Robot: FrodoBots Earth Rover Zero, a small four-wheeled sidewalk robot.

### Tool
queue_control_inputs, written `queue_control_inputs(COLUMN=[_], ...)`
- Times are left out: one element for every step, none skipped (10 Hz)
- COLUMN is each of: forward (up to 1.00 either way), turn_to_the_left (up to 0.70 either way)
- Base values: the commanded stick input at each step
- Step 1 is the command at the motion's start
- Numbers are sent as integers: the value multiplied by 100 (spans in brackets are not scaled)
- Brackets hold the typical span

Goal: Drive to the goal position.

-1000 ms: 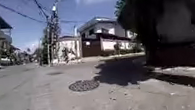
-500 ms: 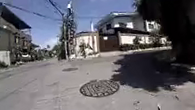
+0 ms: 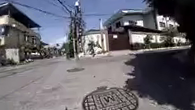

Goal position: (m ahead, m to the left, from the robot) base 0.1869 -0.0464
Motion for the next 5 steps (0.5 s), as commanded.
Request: queue_control_inputs(forward=[100,100,100,100,100], turn_to_the_left=[-23,-23,-23,-23,-23])
